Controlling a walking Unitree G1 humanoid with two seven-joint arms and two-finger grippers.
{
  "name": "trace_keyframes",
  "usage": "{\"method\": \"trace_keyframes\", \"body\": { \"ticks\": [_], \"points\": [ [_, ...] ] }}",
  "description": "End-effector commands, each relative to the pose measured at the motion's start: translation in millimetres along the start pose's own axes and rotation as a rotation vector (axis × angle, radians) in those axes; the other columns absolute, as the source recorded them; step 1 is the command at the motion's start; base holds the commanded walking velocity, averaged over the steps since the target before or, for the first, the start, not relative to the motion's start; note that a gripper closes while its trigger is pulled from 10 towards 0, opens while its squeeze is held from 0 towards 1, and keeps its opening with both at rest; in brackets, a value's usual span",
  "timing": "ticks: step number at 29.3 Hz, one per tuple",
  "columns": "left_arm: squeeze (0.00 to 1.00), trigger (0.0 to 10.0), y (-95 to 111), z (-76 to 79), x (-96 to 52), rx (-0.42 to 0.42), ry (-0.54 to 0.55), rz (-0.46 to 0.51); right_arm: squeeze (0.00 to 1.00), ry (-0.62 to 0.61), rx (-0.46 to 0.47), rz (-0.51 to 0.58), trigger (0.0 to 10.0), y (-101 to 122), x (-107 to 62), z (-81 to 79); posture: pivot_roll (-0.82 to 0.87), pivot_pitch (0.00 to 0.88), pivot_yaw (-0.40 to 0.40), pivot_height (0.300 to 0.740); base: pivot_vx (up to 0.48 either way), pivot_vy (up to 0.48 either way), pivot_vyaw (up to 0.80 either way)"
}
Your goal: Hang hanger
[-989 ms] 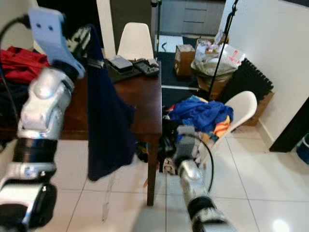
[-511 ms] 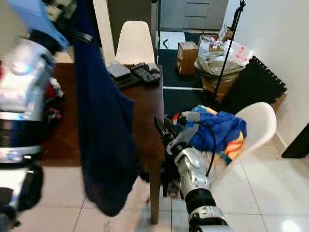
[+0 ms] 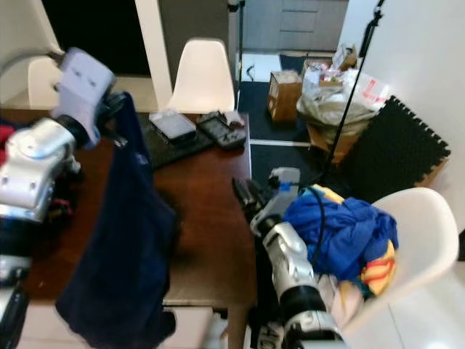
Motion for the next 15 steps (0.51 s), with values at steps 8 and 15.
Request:
{"method": "trace_keyframes", "body": {
  "ticks": [8,15],
  "points": [
    [0.00,10.0,-31,46.2,-7.5,0.212,-0.244,-0.066,0.00,-0.021,0.002,-0.020,10.0,-5,-4.6,3.5,0.09,0.000,-0.028,0.740,0.000,0.000,0.00],
    [1.00,10.0,-43,43.5,-11.9,0.103,-0.255,-0.160,0.00,-0.022,-0.004,-0.031,10.0,-5,-5.8,4.5,0.09,0.000,-0.032,0.740,0.000,0.000,0.00]
  ]
}}
Point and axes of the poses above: a point about 5 cm out from each wrist's last joint towards the gripper, its own x axis pointing out of the wrist towards the gripper, its own y axis along the axis of the wrist's last joint, z = x × y, the point moved 5 cm from there along x, pointing out of the wrist towards the gripper
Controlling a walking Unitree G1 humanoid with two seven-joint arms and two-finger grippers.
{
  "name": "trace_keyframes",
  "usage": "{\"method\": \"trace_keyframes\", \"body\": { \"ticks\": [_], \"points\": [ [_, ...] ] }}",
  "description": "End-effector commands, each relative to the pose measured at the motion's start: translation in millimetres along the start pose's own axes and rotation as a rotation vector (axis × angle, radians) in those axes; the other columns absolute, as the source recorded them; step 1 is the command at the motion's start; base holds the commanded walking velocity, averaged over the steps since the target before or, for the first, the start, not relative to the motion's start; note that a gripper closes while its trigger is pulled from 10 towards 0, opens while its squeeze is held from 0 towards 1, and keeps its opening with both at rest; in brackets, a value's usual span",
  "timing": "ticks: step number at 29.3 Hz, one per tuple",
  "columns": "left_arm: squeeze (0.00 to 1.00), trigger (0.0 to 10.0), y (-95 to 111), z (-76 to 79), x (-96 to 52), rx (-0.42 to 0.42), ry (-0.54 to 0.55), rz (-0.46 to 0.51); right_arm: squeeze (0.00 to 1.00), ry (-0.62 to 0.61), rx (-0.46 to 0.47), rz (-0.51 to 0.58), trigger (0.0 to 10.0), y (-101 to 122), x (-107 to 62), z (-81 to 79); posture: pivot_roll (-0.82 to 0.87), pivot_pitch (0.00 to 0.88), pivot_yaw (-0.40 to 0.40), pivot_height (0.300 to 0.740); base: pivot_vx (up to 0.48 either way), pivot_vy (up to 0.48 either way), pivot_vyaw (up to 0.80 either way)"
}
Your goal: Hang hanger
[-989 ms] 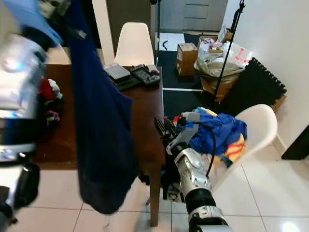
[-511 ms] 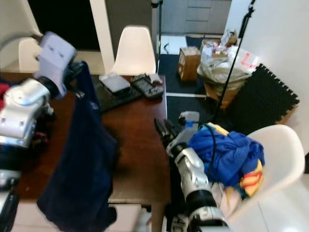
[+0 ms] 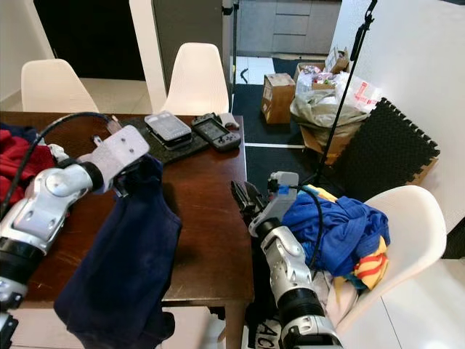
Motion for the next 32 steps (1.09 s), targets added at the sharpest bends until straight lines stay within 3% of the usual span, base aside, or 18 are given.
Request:
{"method": "trace_keyframes", "body": {
  "ticks": [1,2,3,4,6,7,9,11,12,14,15,16,17,18,21,22,27,32],
  "points": [
    [1.00,10.0,-7,3.7,-1.9,-0.010,-0.030,-0.037,0.00,0.002,-0.008,-0.009,10.0,0,-0.2,-0.5,0.09,0.000,-0.032,0.740,0.000,0.000,0.00],
    [1.00,10.0,-17,12.1,-4.7,0.027,-0.099,-0.090,0.00,0.003,-0.011,-0.021,10.0,-3,-0.6,-0.7,0.09,0.000,-0.033,0.740,0.000,0.000,0.00],
    [1.00,10.0,-17,12.1,-4.7,0.027,-0.099,-0.090,0.00,0.003,-0.011,-0.021,10.0,-3,-0.6,-0.7,0.09,0.000,-0.033,0.740,0.000,0.000,0.00],
    [0.25,10.0,-21,17.2,-6.2,0.048,-0.137,-0.109,0.00,0.004,-0.013,-0.027,10.0,-4,-0.7,-0.8,0.09,0.000,-0.033,0.740,0.000,0.000,0.00],
    [0.25,10.0,-26,26.5,-9.6,0.002,-0.200,-0.131,0.00,0.003,-0.015,-0.034,10.0,-6,-0.8,-1.0,0.09,0.000,-0.033,0.740,0.000,0.000,0.00],
    [0.00,10.0,-27,42.0,-18.2,-0.048,-0.319,-0.138,0.00,0.000,-0.016,-0.040,10.0,-7,-0.7,-1.2,0.09,0.000,-0.033,0.740,0.000,0.000,0.00],
    [0.00,10.0,-18,60.2,-32.7,-0.148,-0.477,-0.096,0.00,-0.003,-0.021,-0.046,10.0,-8,-0.5,-1.7,0.10,0.000,-0.033,0.740,0.000,0.000,0.00],
    [0.00,10.0,-12,62.7,-36.3,-0.168,-0.508,-0.072,0.00,-0.003,-0.022,-0.047,10.0,-9,-0.4,-1.8,0.10,0.000,-0.033,0.740,0.000,0.000,0.00],
    [0.00,10.0,0,48.4,-29.7,-0.184,-0.411,-0.002,0.00,-0.002,-0.023,-0.046,10.0,-8,-0.3,-2.2,0.10,0.000,-0.032,0.740,0.000,0.000,0.00],
    [0.00,10.0,22,2.7,-15.1,-0.233,-0.086,0.128,0.00,-0.005,-0.027,-0.037,10.0,-6,0.1,-2.6,0.10,0.000,-0.031,0.740,0.000,0.000,0.00],
    [0.00,10.0,22,2.7,-15.1,-0.233,-0.086,0.128,0.00,-0.005,-0.027,-0.037,10.0,-6,0.1,-2.6,0.10,0.000,-0.031,0.740,0.000,0.000,0.00],
    [0.00,10.0,28,-20.8,-12.9,-0.254,0.094,0.170,0.00,-0.005,-0.030,-0.023,10.0,-2,1.0,-3.5,0.10,0.000,-0.029,0.740,0.000,0.000,0.00],
    [0.00,10.0,28,-20.8,-12.9,-0.254,0.094,0.170,0.00,-0.005,-0.030,-0.023,10.0,-2,1.0,-3.5,0.10,0.000,-0.029,0.740,0.000,0.000,0.00],
    [0.00,10.0,38,-36.5,-18.2,-0.340,0.276,0.235,0.00,-0.010,-0.062,0.012,10.0,9,4.6,-5.9,0.10,0.000,-0.025,0.740,0.000,0.000,0.00],
    [0.00,10.0,40,-38.9,-20.9,-0.357,0.317,0.252,0.00,-0.011,-0.074,0.029,10.0,14,6.3,-7.2,0.10,0.000,-0.025,0.740,0.000,0.000,0.00],
    [0.00,10.0,34,-31.0,-22.8,-0.411,0.349,0.210,0.00,-0.009,-0.094,0.056,10.0,26,11.0,-10.1,0.09,0.000,-0.031,0.740,0.000,0.000,0.00],
    [0.00,10.0,34,-31.0,-22.8,-0.411,0.349,0.210,0.00,-0.009,-0.094,0.056,10.0,26,11.0,-10.1,0.09,0.000,-0.031,0.740,0.000,0.000,0.00],
    [0.00,10.0,38,-18.3,-26.5,-0.459,0.355,0.188,0.00,0.007,-0.150,0.052,10.0,39,22.0,-16.0,0.10,0.000,-0.043,0.740,0.000,0.000,0.00]
  ]
}}
Point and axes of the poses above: a point about 5 cm out from each wrist's last joint towards the gripper, its own x axis pointing out of the wrist towards the gripper, its own y axis along the axis of the wrist's last joint, z = x × y, the point moved 5 cm from there along x, pointing out of the wrist towards the gripper
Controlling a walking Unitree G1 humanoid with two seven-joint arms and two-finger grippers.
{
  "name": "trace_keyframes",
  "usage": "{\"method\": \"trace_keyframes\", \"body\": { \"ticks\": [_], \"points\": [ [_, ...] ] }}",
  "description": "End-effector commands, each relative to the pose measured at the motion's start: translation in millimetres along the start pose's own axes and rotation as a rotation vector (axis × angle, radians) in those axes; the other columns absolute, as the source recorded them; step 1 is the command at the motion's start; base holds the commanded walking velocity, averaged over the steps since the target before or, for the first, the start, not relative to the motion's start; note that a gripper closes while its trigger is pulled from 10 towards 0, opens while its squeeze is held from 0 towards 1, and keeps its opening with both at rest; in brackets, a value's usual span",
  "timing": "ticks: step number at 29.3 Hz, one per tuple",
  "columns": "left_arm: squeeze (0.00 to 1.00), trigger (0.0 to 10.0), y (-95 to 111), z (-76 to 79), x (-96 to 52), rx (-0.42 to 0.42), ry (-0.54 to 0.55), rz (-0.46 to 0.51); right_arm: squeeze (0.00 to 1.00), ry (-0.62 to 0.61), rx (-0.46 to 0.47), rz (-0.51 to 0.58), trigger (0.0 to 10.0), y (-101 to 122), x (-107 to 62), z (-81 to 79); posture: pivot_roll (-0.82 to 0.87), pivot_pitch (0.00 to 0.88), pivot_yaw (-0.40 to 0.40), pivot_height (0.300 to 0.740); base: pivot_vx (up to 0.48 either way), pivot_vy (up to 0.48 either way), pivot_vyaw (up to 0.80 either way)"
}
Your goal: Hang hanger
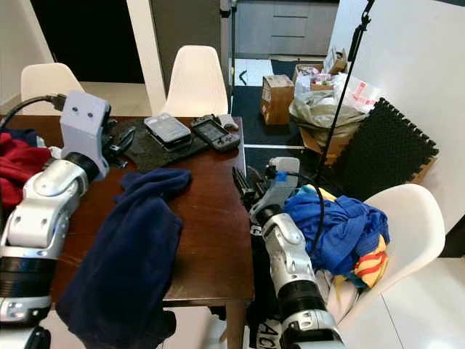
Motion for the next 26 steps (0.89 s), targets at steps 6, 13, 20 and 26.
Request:
{"method": "trace_keyframes", "body": {
  "ticks": [6,13,20,26],
  "points": [
    [0.00,10.0,2.4,5.8,-2.2,-0.016,-0.008,-0.010,0.00,0.004,-0.016,-0.019,10.0,1.0,5.4,-2.4,0.10,0.000,-0.043,0.740,0.000,0.324,0.00],
    [0.00,10.0,3.9,5.0,-2.5,-0.024,0.032,0.005,0.00,-0.002,-0.013,-0.026,10.0,-1.2,3.7,-3.6,0.10,0.000,-0.042,0.740,0.000,0.407,0.00],
    [0.00,10.0,6.7,4.8,-4.8,-0.021,0.041,-0.006,0.00,-0.007,-0.017,-0.030,10.0,-1.2,3.7,-3.1,0.10,0.000,-0.037,0.740,0.000,0.428,0.00],
    [0.00,10.0,8.1,5.6,-4.8,-0.022,0.039,-0.004,0.00,-0.008,-0.018,-0.031,10.0,-1.4,3.6,-2.7,0.10,0.000,-0.036,0.740,0.000,0.429,0.00]
  ]
}}
Point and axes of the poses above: a point about 5 cm out from each wrist's last joint towards the gripper, its own x axis pointing out of the wrist towards the gripper, its own y axis along the axis of the wrist's last joint, z = x × y, the point moved 5 cm from there along x, pointing out of the wrist towards the gripper
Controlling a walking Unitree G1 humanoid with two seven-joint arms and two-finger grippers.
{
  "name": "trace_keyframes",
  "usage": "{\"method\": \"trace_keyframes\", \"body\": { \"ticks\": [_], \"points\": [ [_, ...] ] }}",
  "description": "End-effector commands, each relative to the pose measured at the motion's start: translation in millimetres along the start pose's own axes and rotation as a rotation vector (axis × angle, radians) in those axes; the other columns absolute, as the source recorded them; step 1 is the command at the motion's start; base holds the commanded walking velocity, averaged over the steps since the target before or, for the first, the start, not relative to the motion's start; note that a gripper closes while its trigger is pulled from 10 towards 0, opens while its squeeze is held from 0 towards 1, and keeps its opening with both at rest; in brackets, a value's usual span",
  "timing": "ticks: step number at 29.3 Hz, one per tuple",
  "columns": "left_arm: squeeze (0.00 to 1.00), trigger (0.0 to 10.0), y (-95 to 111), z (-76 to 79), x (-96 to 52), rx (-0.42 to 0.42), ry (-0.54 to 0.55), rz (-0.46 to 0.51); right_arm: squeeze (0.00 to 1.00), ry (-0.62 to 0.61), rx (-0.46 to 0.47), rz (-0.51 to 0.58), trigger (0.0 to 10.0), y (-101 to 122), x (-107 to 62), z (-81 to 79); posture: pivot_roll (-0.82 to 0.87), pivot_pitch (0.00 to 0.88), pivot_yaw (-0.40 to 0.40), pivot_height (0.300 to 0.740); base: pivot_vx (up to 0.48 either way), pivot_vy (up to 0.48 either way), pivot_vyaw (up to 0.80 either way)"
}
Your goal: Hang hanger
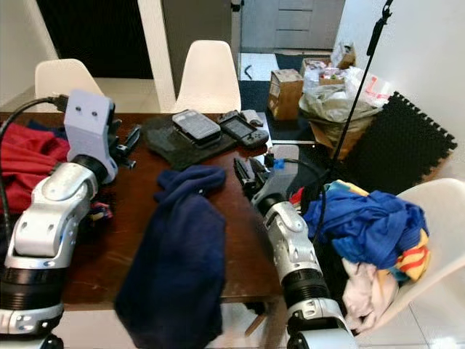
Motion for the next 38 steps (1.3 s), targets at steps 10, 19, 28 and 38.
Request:
{"method": "trace_keyframes", "body": {
  "ticks": [10,19,28,38],
  "points": [
    [0.00,10.0,5,-6.0,0.5,0.018,0.027,0.005,0.00,0.004,-0.004,-0.013,10.0,-4,-0.3,-3.8,0.10,0.000,-0.031,0.740,0.000,0.389,0.00],
    [0.00,10.0,9,-22.4,-0.5,-0.008,0.095,0.008,0.00,-0.001,-0.002,-0.007,10.0,-3,-0.8,-3.1,0.10,0.000,-0.026,0.740,0.000,-0.300,0.00],
    [0.00,10.0,10,-29.2,2.1,0.003,0.135,-0.009,0.00,-0.002,-0.003,-0.008,10.0,-4,-1.5,-2.8,0.10,0.000,-0.028,0.740,0.000,-0.128,0.00],
    [0.00,10.0,7,-67.4,8.7,0.159,0.125,-0.111,0.00,0.003,-0.001,-0.006,10.0,-2,-0.3,-4.0,0.12,0.000,-0.039,0.740,0.000,0.000,0.00]
  ]
}}
Point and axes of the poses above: a point about 5 cm out from each wrist's last joint towards the gripper, its own x axis pointing out of the wrist towards the gripper, its own y axis along the axis of the wrist's last joint, z = x × y, the point moved 5 cm from there along x, pointing out of the wrist towards the gripper
